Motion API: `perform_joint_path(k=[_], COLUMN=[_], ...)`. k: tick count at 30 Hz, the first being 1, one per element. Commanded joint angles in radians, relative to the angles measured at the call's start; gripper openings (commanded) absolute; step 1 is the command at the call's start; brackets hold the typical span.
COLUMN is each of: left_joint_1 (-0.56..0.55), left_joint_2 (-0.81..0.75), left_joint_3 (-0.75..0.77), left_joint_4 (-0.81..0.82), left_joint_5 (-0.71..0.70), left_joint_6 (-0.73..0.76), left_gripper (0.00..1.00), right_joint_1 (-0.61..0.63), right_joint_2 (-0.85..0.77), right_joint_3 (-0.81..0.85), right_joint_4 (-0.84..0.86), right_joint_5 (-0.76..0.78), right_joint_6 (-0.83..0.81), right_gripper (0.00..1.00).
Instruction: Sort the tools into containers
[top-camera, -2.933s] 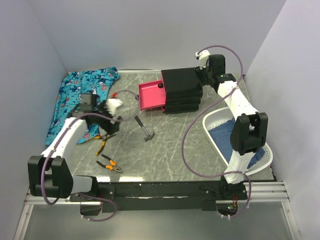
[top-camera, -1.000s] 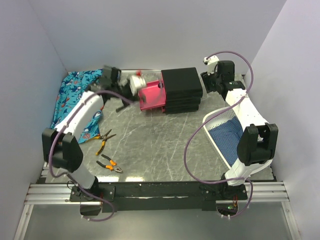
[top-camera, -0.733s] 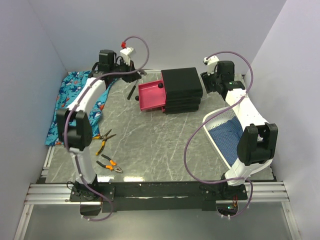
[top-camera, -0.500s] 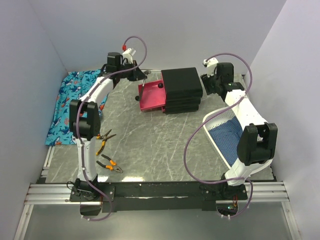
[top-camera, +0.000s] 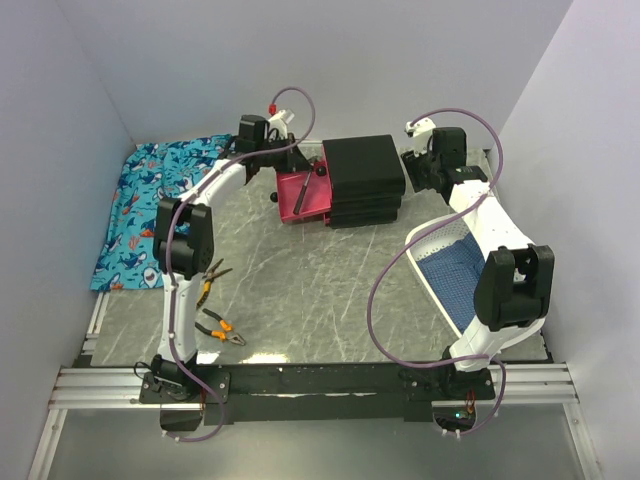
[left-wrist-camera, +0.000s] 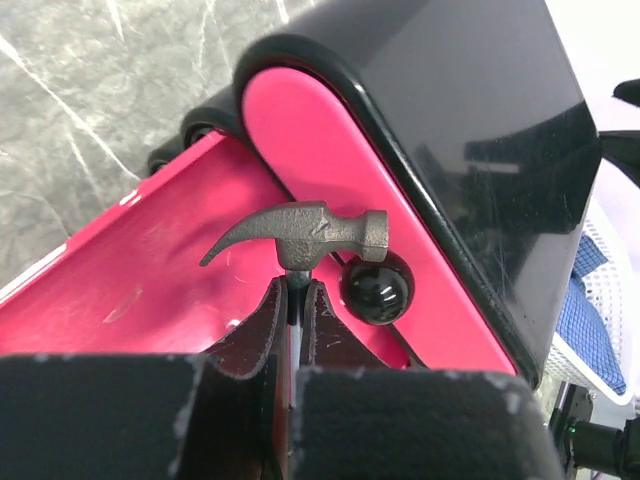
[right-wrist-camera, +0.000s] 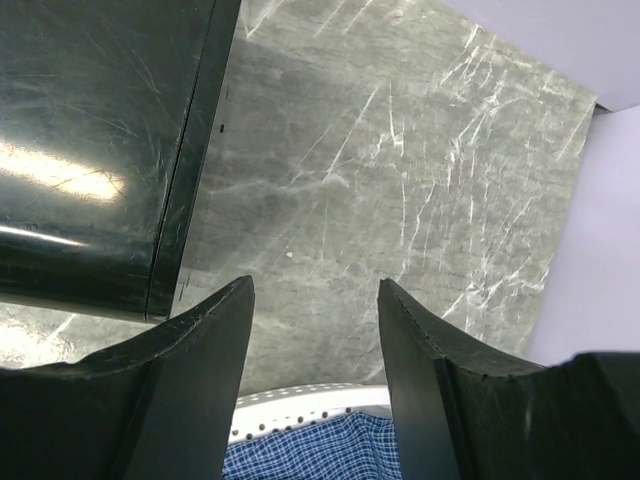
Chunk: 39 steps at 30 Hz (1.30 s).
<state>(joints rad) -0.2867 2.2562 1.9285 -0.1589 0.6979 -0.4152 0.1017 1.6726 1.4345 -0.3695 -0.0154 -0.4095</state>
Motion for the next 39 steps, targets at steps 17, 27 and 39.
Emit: perform_joint_path(k=[17,27,39], left_joint_1=[-0.026,-0.019,0.181], left_joint_2=[0.062,-0.058,-0.293], left_joint_3=[0.119,0.145,-0.255], left_joint_4=[-0.094,-0.085,-0.061], left_joint_5=[-0.126,-0.103,-0.305], left_joint_6=[0.114,0.139,0.130], left_gripper=[0.19,0.76,0.01], right_joint_1=[-0.007,-0.007,-0.007], right_joint_2=[-0.013,-0.005,0.012], right_joint_3=[0.023,0.055,0.058], right_joint_4=[0.027,0.011,0.032], right_joint_5=[0.008,-0.004,0.014], right_joint_6=[-0.002,0.011,0.024], right_gripper=[0.61,0.61,0.58])
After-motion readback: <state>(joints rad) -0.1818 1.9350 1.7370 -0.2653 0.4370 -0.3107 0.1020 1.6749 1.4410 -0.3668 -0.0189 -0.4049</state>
